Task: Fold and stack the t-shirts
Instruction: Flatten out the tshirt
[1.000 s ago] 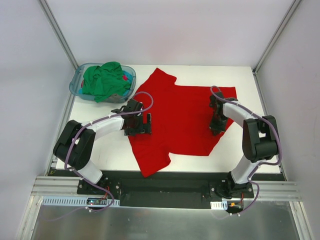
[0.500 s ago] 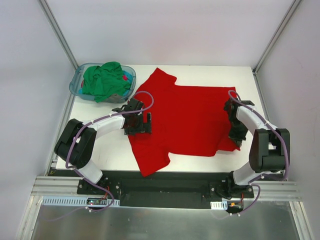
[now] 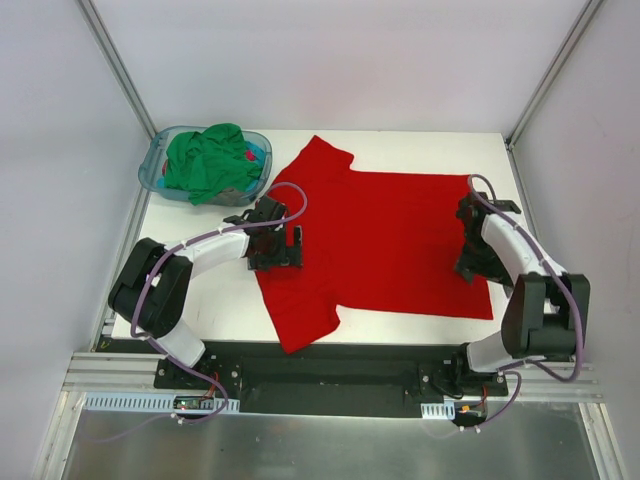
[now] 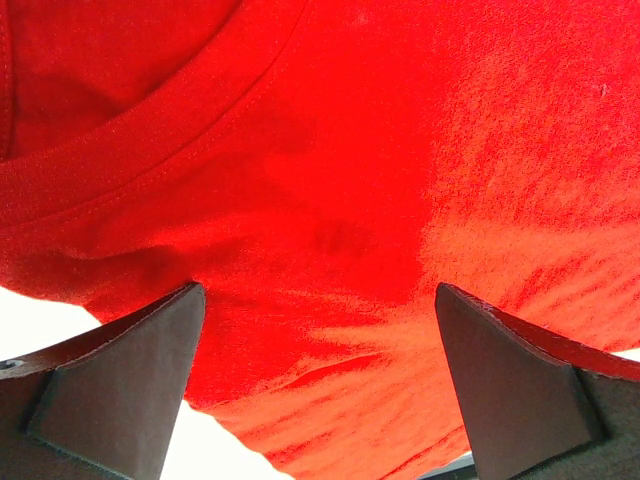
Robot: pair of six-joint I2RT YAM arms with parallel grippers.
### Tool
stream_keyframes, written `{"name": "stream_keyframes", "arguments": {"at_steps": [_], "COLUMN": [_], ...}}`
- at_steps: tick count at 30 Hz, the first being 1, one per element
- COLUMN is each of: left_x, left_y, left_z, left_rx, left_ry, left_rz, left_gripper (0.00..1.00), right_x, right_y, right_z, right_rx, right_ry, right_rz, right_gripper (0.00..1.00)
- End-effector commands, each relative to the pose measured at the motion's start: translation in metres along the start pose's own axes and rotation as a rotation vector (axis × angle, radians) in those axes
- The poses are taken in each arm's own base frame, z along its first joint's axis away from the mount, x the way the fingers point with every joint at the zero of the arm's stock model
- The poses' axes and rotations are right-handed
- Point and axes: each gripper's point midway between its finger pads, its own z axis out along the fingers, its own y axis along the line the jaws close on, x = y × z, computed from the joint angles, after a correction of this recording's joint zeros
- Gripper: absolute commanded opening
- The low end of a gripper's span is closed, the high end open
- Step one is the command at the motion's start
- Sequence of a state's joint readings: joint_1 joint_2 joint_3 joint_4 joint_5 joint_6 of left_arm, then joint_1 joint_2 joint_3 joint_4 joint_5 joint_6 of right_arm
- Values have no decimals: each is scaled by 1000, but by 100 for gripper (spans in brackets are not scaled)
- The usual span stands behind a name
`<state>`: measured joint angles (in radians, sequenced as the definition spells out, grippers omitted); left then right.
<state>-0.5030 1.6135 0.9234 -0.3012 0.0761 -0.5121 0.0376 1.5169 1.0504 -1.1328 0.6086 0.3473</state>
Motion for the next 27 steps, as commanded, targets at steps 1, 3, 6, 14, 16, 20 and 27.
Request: {"name": "stream_keyframes", "arguments": {"at_steps": [1,3,6,14,16,20,27], "left_x": [1,-7,-21,-38,-42,-47,-58], "left_y": [-3,-11,-18,-23,-21,-14,-1], "left_z": [-16,-22,-25,-17,-13,2,22], "left_rx": [16,39,33,8,-10,-55,-82], "left_ry": [16,-5,-44,-56,-56,-33,4], "left_rz": [11,4,8,0,8,7,-32], "left_gripper": [99,99,99,99,99,99,99], "right_x": [-26,-36,-54,-85,-91,-100,-111], "right_y": [56,81,103,137,143,157,176], "right_z": [-39,-57,-70,-45,-36,-20,1], "right_rx": [-450,-621,-739,-677,-660,-671,-695], "right_ry": [-130,-171,-209,-129,-111,-46,37], "right_rz": [37,45,44,-24,-28,-31,-35], "right_gripper": [96,96,96,96,96,96,96]}}
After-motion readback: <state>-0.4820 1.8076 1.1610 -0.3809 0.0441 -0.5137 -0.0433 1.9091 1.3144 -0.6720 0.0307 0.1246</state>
